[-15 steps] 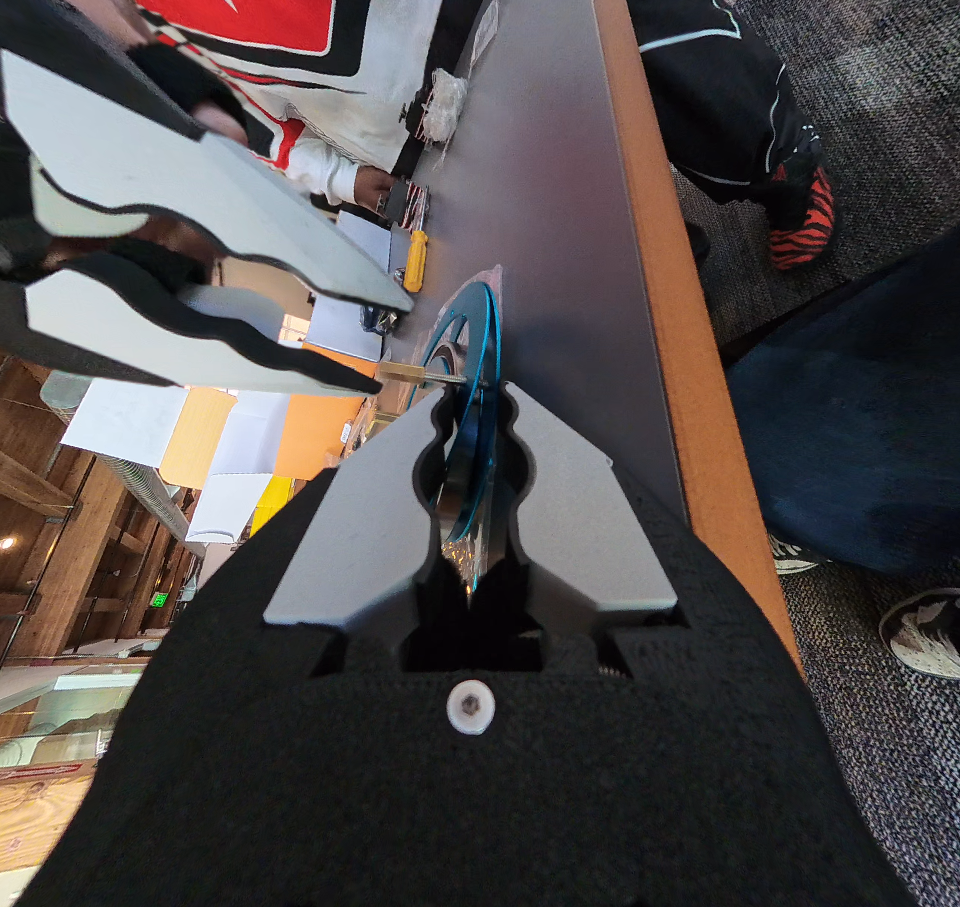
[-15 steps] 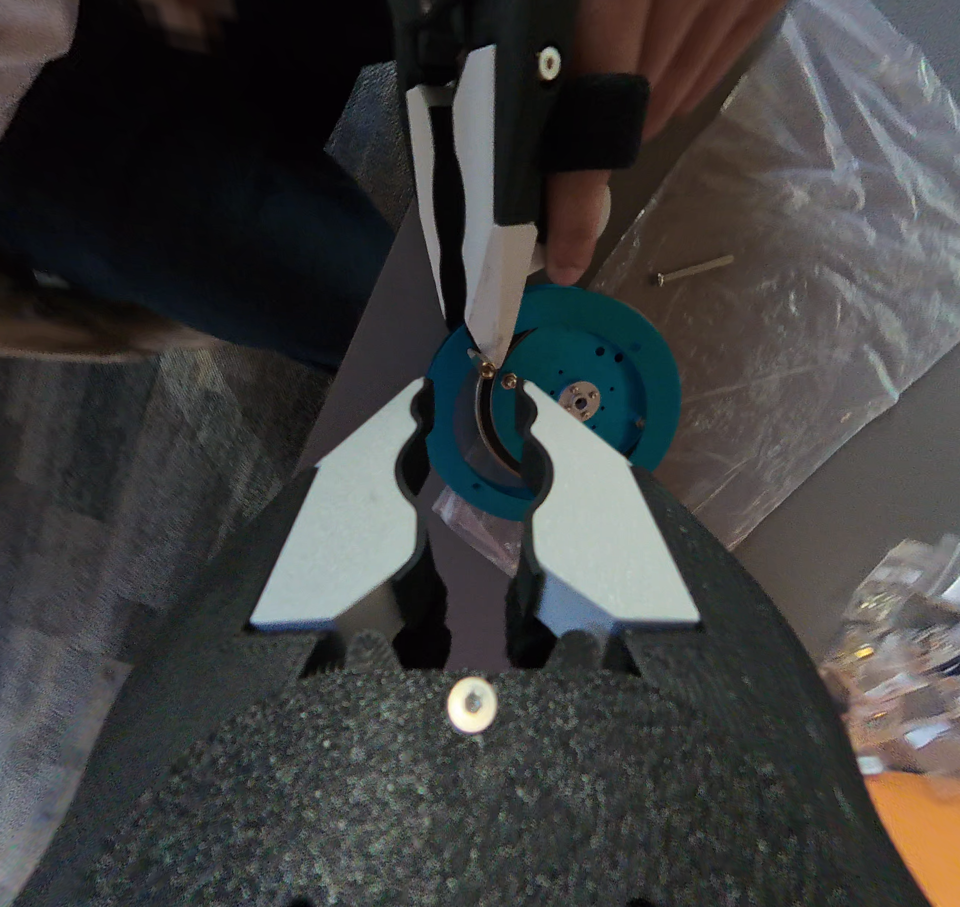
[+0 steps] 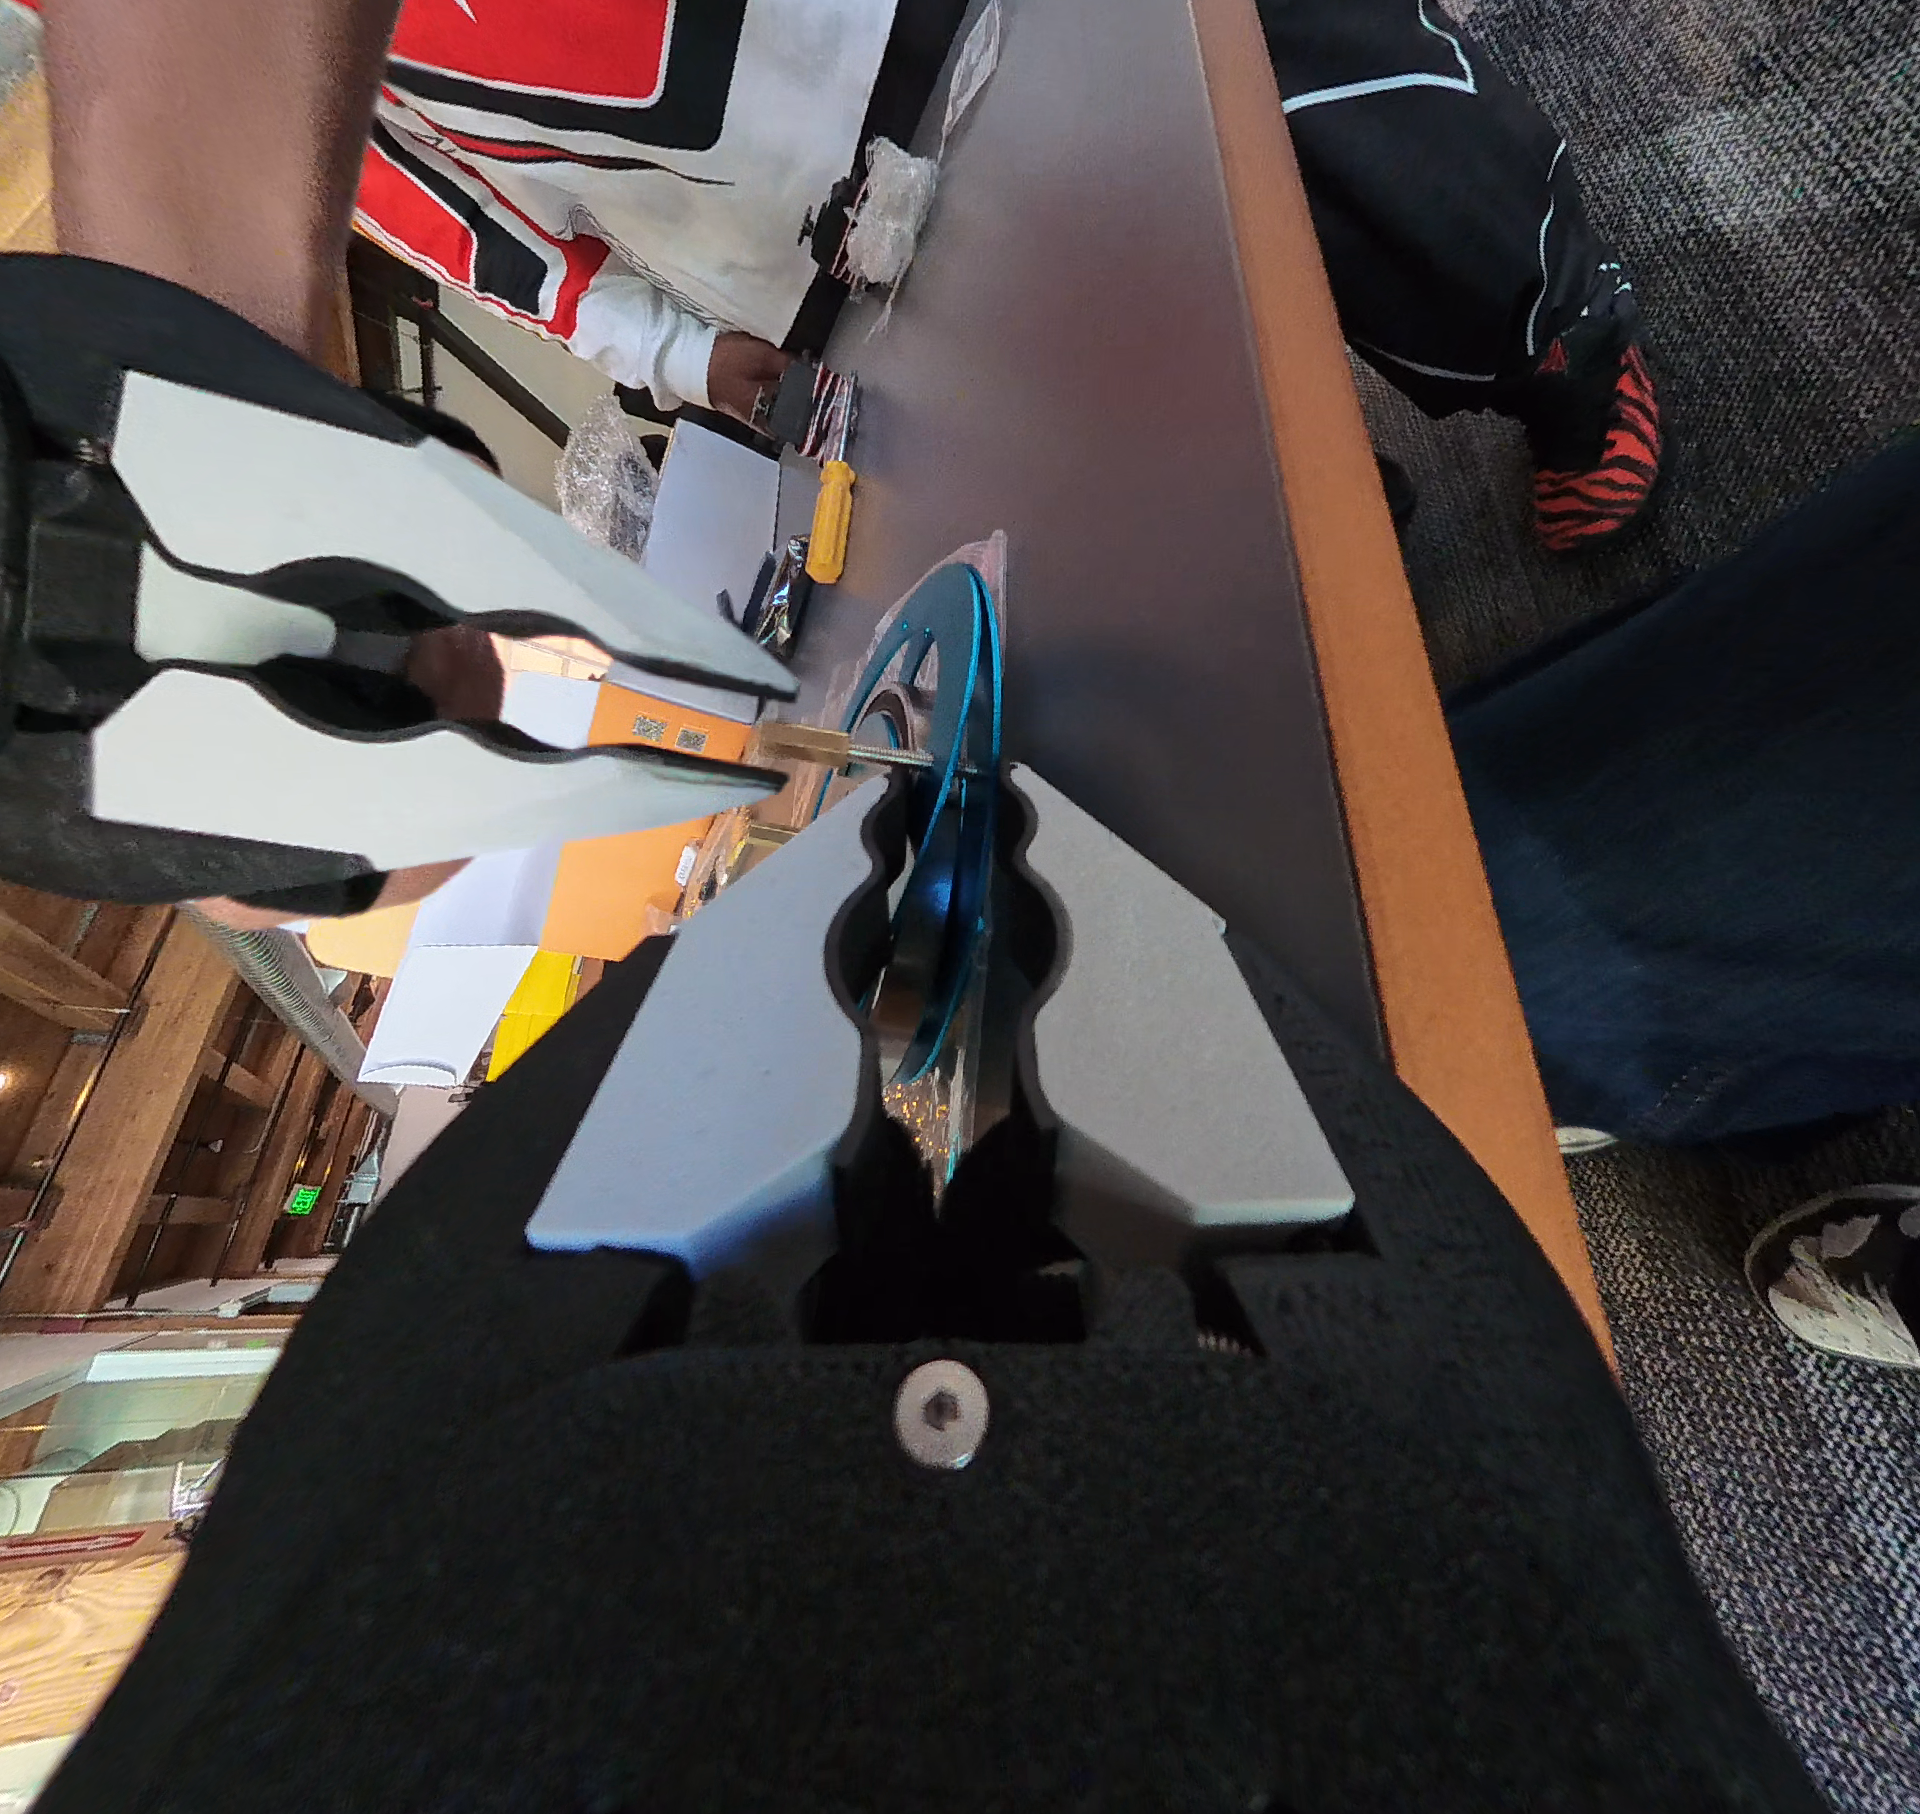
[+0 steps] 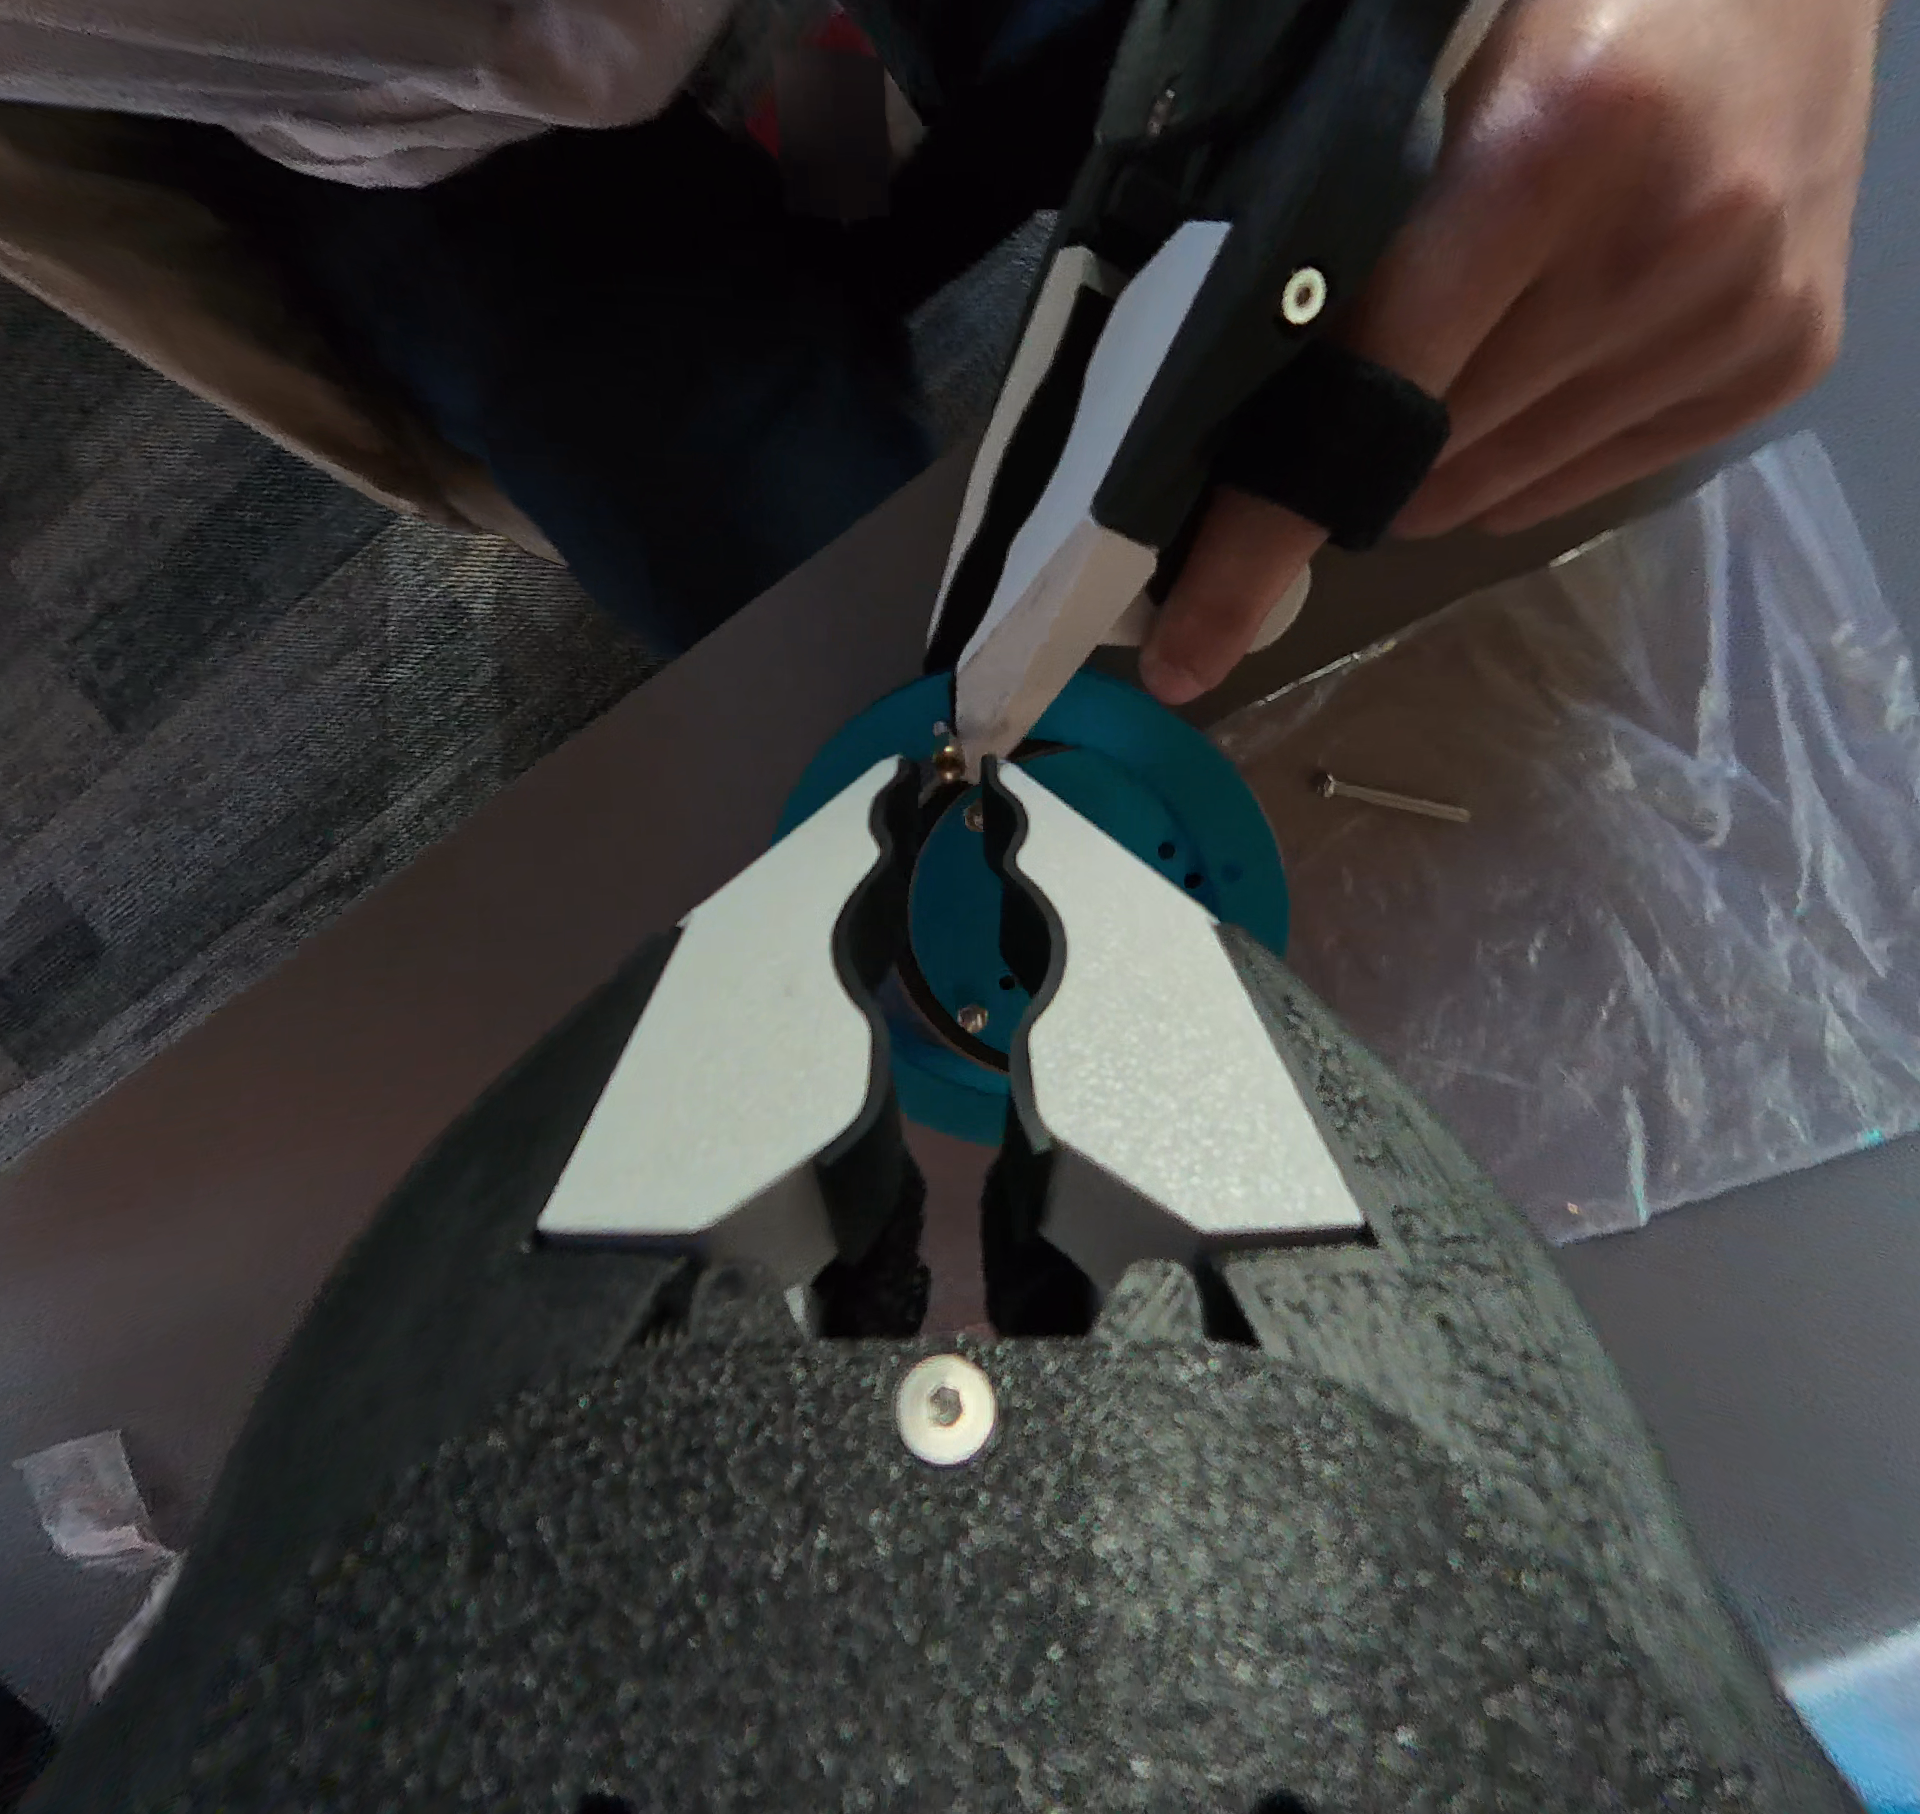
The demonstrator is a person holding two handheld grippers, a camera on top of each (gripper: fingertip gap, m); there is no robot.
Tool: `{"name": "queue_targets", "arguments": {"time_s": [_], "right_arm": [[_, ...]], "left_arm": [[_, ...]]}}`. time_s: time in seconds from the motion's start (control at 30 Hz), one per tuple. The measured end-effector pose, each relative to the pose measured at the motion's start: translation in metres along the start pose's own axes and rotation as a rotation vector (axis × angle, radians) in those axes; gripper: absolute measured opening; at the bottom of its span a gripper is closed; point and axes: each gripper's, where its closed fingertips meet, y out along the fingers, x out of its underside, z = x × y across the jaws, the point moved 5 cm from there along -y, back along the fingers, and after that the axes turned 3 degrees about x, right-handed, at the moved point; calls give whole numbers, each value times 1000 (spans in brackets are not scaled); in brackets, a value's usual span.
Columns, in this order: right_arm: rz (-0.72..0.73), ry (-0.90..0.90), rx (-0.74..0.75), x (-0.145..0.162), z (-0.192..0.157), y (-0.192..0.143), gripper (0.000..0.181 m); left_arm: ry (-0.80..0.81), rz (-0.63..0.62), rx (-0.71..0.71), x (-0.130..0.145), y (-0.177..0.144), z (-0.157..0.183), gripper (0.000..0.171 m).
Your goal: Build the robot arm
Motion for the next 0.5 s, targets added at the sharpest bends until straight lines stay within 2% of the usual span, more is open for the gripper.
{"name": "queue_targets", "arguments": {"time_s": [0.27,0.5], "right_arm": [[20,-97,-42,-2,1,6,5],[-13,-18,-67,-2,3,6,5]], "left_arm": [[-6,2,4,0,0,0,16],[-3,-1,8,0,0,0,16]]}}
